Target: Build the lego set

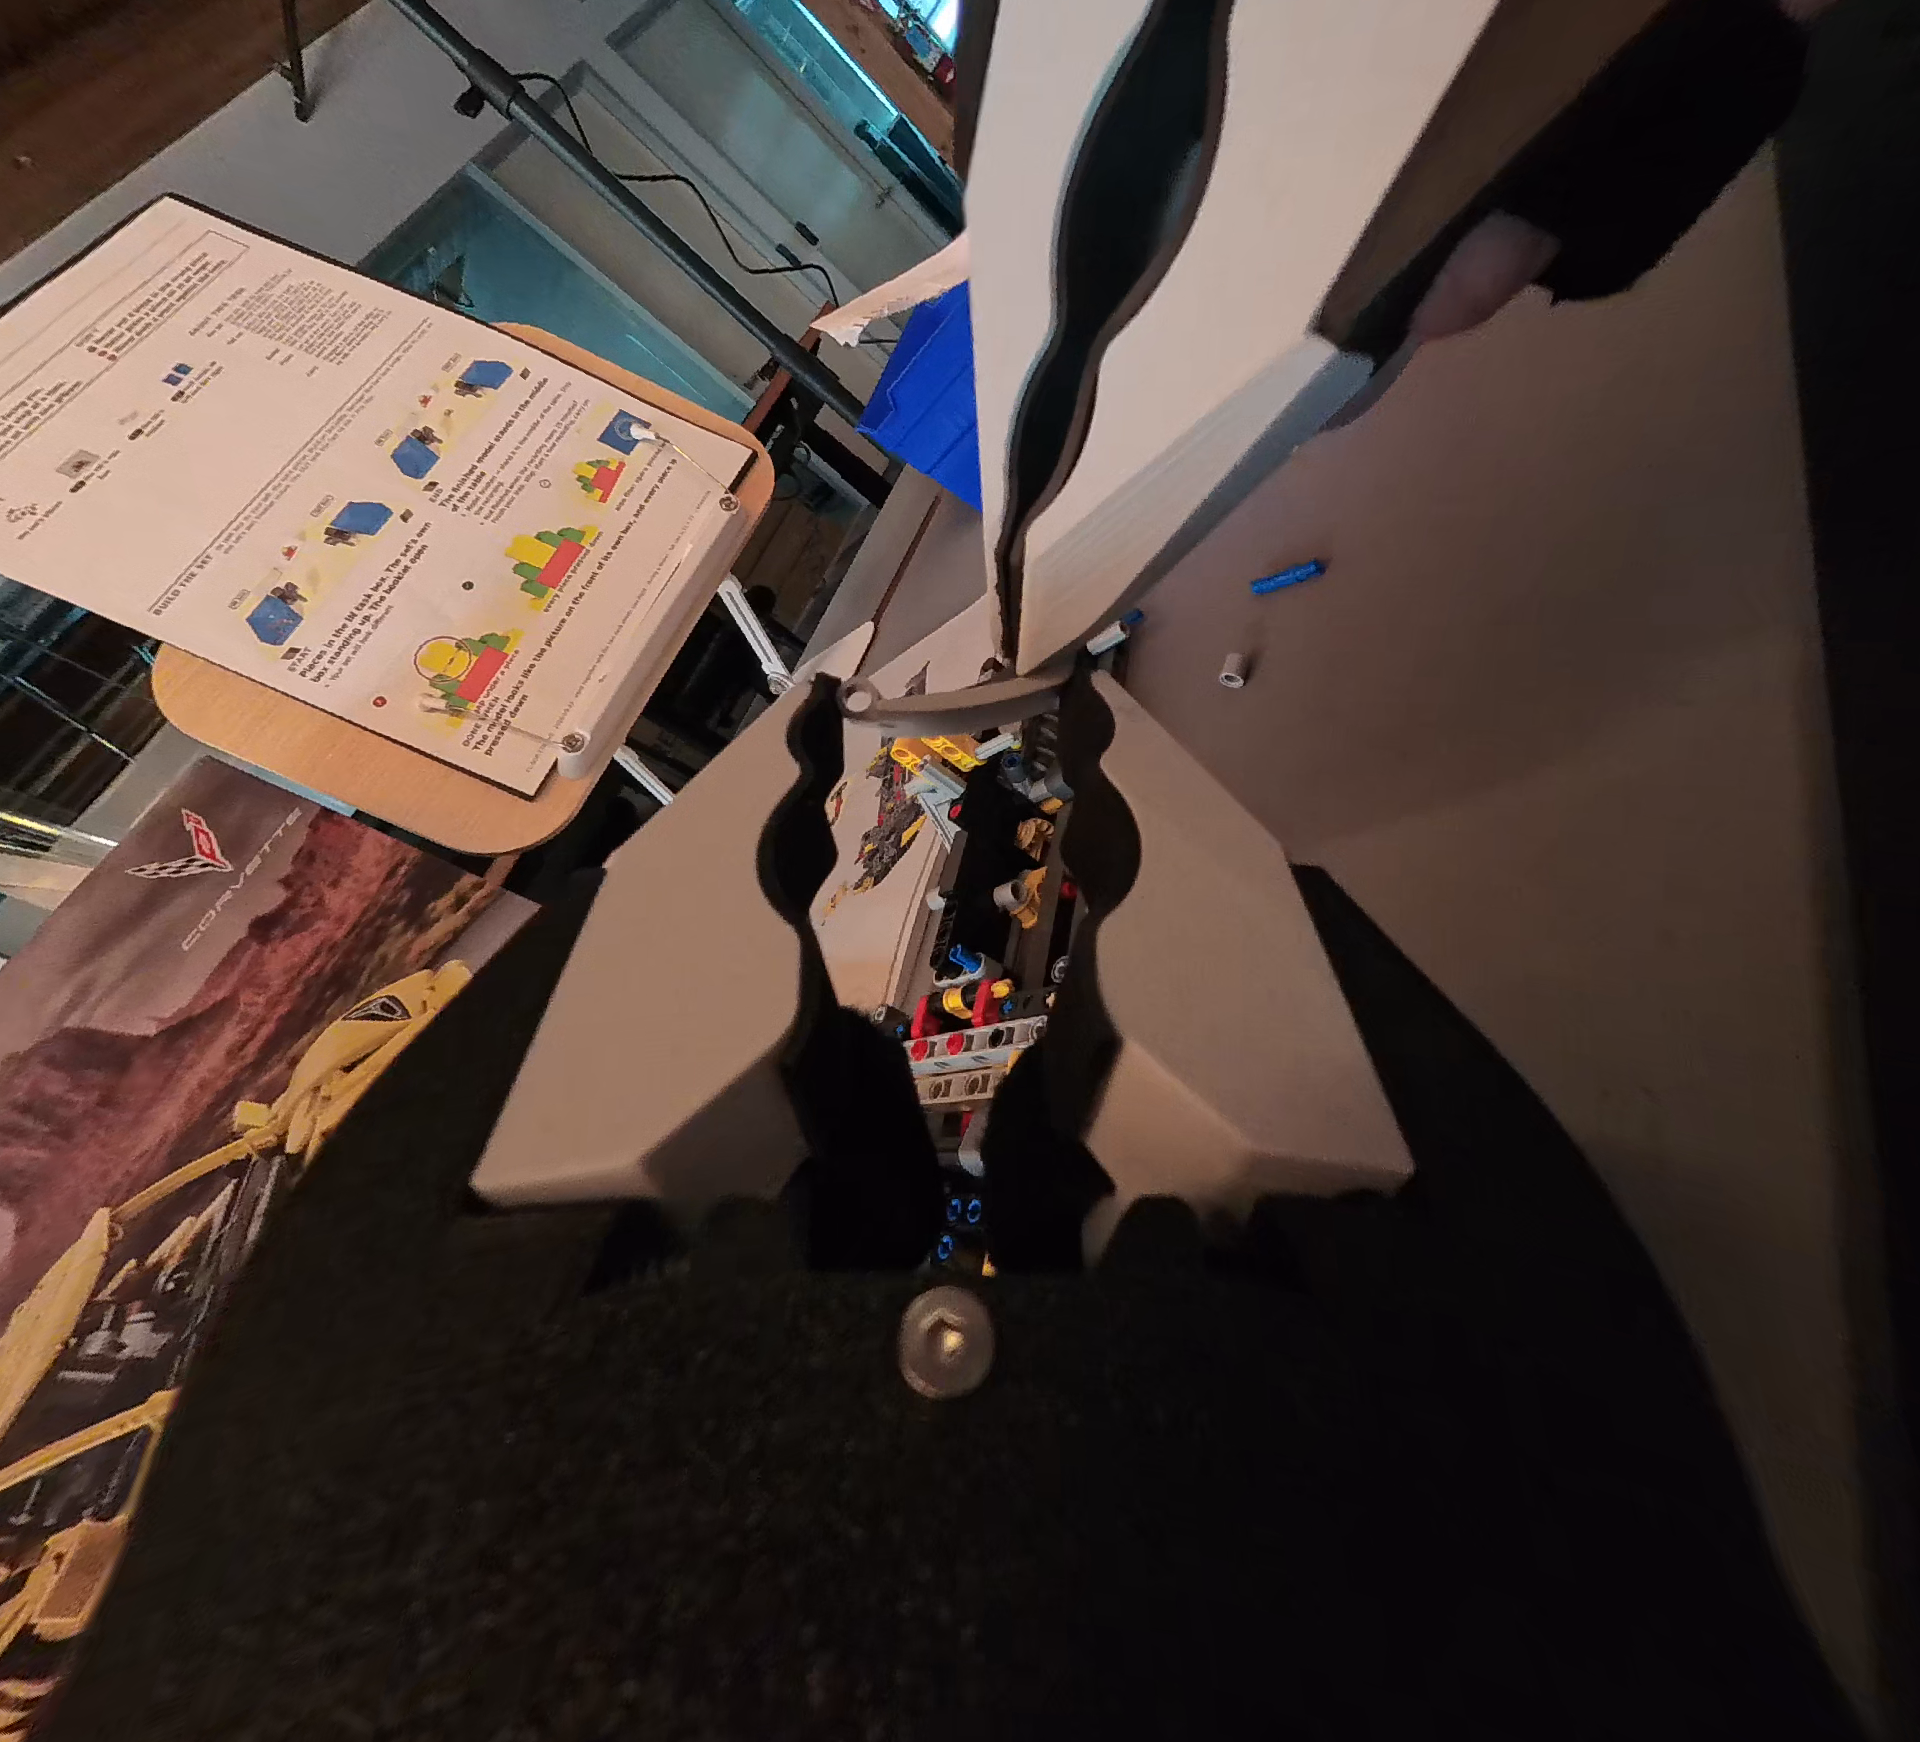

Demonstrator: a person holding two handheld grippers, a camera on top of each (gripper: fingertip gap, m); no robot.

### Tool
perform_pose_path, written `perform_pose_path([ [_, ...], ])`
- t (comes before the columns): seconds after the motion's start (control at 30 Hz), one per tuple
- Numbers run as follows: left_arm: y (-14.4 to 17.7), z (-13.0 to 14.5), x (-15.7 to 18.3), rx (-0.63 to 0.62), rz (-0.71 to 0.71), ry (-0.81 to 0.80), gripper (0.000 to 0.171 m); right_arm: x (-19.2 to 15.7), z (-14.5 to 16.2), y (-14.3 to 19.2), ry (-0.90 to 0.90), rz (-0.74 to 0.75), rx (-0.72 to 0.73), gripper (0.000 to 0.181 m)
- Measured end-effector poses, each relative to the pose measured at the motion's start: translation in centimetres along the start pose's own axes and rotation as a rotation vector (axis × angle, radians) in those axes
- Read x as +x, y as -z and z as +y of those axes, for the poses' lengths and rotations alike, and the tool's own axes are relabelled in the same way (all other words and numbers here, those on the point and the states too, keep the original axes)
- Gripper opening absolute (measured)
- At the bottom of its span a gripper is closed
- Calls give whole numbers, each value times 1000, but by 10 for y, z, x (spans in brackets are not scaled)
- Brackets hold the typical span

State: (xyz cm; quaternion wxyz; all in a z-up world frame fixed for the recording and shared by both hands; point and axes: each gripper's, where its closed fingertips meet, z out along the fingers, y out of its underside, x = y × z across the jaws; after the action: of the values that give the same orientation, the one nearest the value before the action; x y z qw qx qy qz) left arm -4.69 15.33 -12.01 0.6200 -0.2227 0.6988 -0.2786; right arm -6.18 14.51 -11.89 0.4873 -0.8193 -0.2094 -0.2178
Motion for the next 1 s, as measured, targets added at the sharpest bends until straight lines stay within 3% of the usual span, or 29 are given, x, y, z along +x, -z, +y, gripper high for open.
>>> perform_pose_path([
  [1.0, 5, -10, 16, 37, 17, -125, 38, -14, 9, 11, -323, -402, 81, 0],
])
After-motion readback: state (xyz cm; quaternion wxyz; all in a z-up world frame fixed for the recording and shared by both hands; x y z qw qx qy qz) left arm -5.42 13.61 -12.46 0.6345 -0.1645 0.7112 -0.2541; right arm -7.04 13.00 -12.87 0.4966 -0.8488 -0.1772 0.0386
